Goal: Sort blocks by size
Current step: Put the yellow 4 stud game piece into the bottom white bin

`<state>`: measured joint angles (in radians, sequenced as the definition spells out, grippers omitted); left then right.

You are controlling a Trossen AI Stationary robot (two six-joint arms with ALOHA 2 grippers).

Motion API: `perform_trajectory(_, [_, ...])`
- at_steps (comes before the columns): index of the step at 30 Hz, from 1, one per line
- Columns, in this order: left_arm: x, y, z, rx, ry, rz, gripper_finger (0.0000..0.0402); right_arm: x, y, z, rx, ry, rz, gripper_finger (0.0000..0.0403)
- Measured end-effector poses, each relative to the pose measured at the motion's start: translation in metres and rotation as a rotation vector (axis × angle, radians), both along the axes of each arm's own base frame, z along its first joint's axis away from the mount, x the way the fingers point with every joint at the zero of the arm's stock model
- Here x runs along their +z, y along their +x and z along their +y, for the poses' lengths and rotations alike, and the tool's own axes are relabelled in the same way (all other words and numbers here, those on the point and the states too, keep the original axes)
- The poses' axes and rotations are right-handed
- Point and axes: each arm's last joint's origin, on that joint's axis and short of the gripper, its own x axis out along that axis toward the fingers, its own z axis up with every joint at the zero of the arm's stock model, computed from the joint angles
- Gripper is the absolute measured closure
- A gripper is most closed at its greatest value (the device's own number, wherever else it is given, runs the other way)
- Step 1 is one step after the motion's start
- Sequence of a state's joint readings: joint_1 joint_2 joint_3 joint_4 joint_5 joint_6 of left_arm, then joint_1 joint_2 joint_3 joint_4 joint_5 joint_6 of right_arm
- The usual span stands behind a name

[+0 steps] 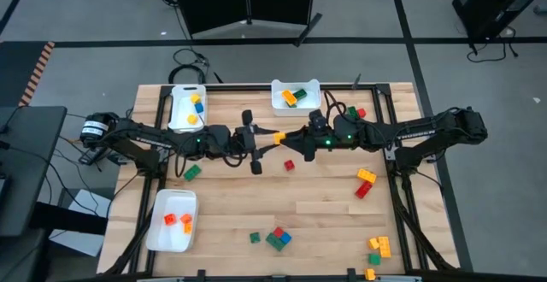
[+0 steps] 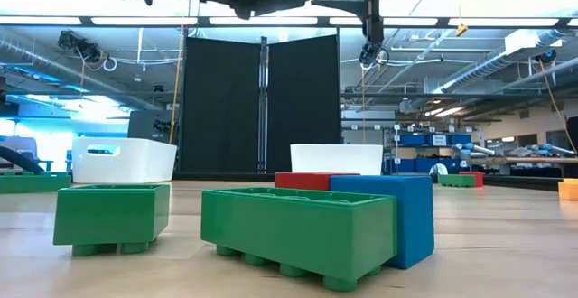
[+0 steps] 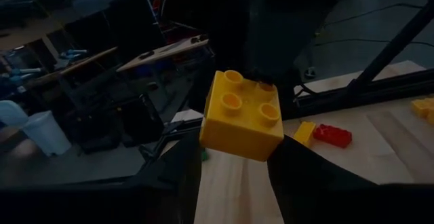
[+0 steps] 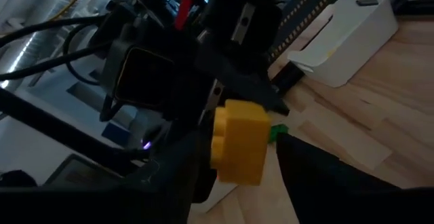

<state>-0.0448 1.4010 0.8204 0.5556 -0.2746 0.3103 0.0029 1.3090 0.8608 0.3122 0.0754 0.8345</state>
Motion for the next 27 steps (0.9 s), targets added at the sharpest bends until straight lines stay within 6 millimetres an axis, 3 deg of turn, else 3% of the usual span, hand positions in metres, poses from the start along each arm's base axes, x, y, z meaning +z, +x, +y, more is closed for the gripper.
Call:
perform_trajectory(7, [-0.001, 0.0, 0.0, 0.011, 0.001, 0.016, 0.0243, 0.0, -0.002, -0.005, 0.032, -0.025, 0.014, 0.0181])
perform_trajectory(14, [0.0, -0.005, 0.001, 0.043, -0.005, 0.053, 0.0243, 0.008, -0.022, -0.009, -0.012, -0.064, 0.092, 0.0183])
perform_trajectory(22, [0.007, -0.034, 0.002, 0.055, -0.102, 0.173, 0.0243, 0.009, -0.053, -0.009, -0.113, -0.067, 0.258, 0.0183])
perform_trajectory(27, [0.009, -0.064, 0.0, 0.075, -0.198, 0.325, 0.0243, 0.006, -0.058, -0.005, -0.139, -0.085, 0.308, 0.0181])
